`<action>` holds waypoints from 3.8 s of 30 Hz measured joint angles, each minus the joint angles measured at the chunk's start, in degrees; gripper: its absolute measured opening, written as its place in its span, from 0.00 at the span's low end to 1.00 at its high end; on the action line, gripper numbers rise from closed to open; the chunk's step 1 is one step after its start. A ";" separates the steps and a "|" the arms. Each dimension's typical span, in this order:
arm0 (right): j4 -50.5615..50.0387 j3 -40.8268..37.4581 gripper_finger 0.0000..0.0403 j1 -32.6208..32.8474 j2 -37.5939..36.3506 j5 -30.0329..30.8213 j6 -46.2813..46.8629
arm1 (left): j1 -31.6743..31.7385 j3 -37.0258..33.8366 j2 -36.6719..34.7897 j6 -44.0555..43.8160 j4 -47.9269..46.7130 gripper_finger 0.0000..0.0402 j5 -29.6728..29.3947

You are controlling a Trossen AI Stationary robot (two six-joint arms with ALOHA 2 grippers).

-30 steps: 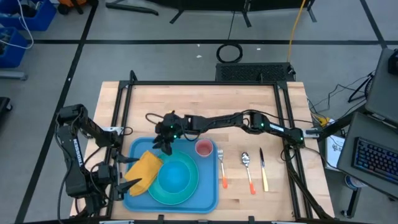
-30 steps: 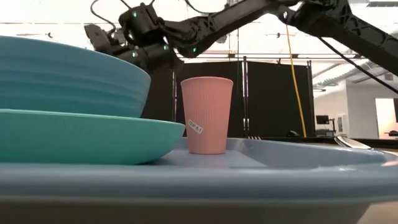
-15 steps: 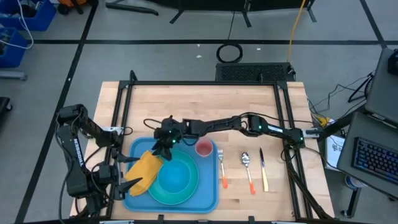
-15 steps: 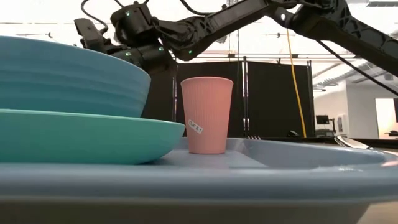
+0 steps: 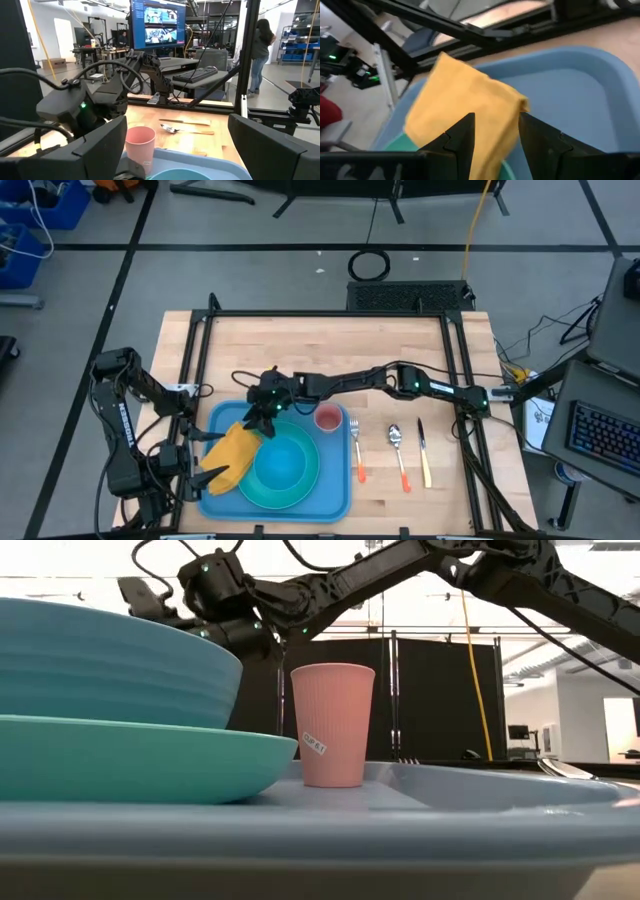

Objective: Set up tray
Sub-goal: Put the yellow table napkin on top of the blue tray to the left of the green plate

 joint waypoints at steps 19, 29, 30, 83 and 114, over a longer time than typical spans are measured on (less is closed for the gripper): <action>-0.02 0.00 0.36 -0.04 2.53 -1.71 3.40 | -0.01 0.00 0.00 0.13 0.00 0.87 0.00; 3.35 0.00 0.36 0.06 3.07 -3.21 4.68 | -0.02 -0.02 0.00 0.19 -0.02 0.87 0.04; 3.07 0.00 0.36 0.04 3.07 -3.20 4.70 | -0.02 -0.02 0.00 0.19 0.00 0.87 0.06; 10.86 -0.02 0.00 3.28 4.16 -2.69 -2.45 | -0.04 -0.02 0.02 4.13 3.64 0.88 2.09; 4.73 3.73 0.00 -1.10 2.94 -4.64 -0.45 | -0.09 -0.02 0.02 13.11 12.65 0.88 2.60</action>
